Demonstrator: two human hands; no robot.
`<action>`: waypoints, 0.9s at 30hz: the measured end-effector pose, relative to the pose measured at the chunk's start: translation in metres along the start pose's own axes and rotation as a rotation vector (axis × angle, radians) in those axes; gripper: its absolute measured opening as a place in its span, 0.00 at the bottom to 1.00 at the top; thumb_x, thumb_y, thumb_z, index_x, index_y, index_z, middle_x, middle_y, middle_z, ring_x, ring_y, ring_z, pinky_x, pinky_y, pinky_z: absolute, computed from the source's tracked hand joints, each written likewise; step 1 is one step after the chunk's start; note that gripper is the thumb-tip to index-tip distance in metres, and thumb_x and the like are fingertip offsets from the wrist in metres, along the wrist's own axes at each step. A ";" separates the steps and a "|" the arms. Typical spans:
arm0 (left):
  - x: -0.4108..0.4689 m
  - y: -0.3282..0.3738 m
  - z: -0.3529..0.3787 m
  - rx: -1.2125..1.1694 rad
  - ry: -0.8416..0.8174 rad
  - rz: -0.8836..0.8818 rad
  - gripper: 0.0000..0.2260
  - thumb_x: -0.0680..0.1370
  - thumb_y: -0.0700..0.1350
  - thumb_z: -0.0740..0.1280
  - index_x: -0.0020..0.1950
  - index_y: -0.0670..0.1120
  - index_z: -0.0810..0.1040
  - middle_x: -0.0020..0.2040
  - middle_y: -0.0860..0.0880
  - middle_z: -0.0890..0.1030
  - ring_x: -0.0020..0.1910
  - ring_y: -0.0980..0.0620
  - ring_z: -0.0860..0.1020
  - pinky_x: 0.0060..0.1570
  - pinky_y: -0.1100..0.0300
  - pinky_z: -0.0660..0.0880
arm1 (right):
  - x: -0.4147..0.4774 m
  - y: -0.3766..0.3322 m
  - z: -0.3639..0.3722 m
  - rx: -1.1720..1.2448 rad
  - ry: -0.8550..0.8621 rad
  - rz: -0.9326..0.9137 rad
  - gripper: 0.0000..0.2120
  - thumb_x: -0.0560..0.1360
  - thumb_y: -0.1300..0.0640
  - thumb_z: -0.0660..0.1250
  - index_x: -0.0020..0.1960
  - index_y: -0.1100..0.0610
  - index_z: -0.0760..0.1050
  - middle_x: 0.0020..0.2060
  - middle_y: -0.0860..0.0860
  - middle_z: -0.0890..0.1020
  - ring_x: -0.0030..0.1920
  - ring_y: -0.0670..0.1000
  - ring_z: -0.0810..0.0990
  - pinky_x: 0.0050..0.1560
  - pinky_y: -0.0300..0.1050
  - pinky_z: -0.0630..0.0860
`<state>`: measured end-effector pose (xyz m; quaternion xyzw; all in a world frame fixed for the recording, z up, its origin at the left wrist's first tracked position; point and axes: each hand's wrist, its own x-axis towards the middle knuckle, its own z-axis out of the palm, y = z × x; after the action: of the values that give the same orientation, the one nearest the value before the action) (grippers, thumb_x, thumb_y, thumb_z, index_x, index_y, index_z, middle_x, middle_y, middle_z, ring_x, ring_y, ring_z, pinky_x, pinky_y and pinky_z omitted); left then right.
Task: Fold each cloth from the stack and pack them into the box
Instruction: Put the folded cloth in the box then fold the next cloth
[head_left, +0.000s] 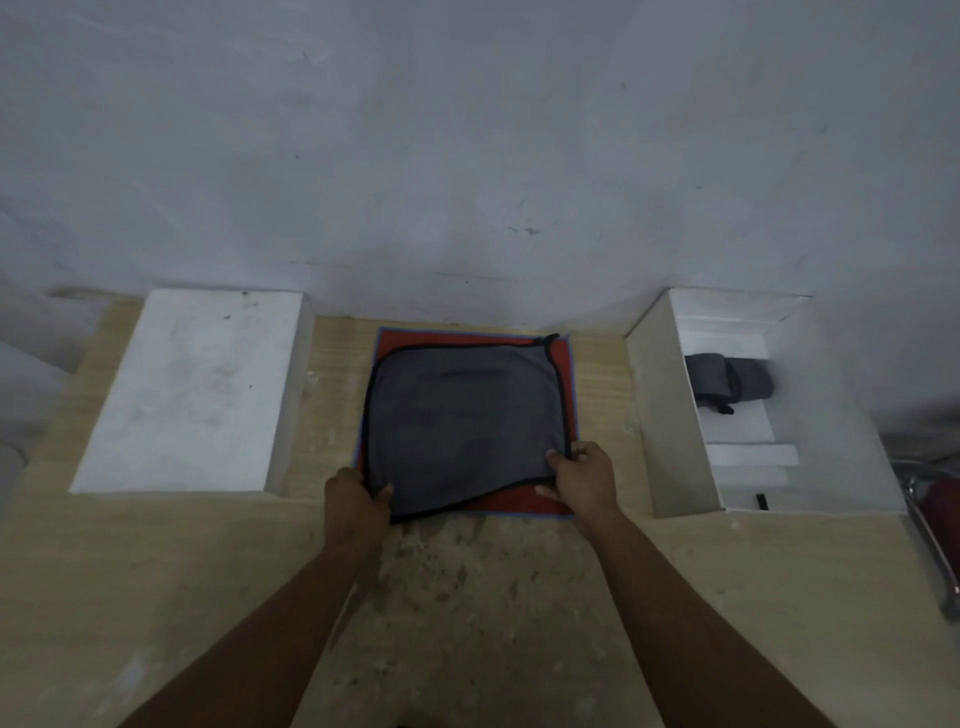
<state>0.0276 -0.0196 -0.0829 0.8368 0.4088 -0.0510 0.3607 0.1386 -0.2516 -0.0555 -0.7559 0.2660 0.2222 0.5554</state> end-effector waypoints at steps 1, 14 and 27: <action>0.000 -0.001 0.001 0.016 -0.007 0.003 0.14 0.72 0.42 0.72 0.50 0.33 0.76 0.49 0.33 0.79 0.50 0.35 0.78 0.48 0.47 0.75 | -0.001 -0.001 0.000 0.000 -0.008 0.000 0.06 0.76 0.61 0.65 0.43 0.55 0.69 0.51 0.56 0.75 0.42 0.53 0.79 0.40 0.52 0.82; -0.019 0.002 -0.022 -0.378 -0.007 0.066 0.07 0.76 0.42 0.68 0.49 0.42 0.73 0.43 0.36 0.80 0.44 0.37 0.79 0.44 0.45 0.75 | -0.014 0.002 -0.017 -0.072 -0.044 -0.066 0.05 0.77 0.62 0.63 0.52 0.62 0.71 0.52 0.57 0.77 0.42 0.52 0.80 0.39 0.48 0.82; -0.109 -0.077 -0.048 -0.685 -0.308 -0.125 0.06 0.71 0.42 0.75 0.45 0.43 0.82 0.44 0.45 0.83 0.41 0.47 0.81 0.36 0.58 0.78 | -0.112 0.079 -0.079 -0.209 -0.260 -0.079 0.09 0.78 0.66 0.58 0.53 0.55 0.70 0.32 0.58 0.80 0.25 0.52 0.78 0.31 0.47 0.76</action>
<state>-0.1097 -0.0278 -0.0494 0.6240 0.3933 -0.0583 0.6727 0.0055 -0.3292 -0.0193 -0.7842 0.1374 0.3225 0.5120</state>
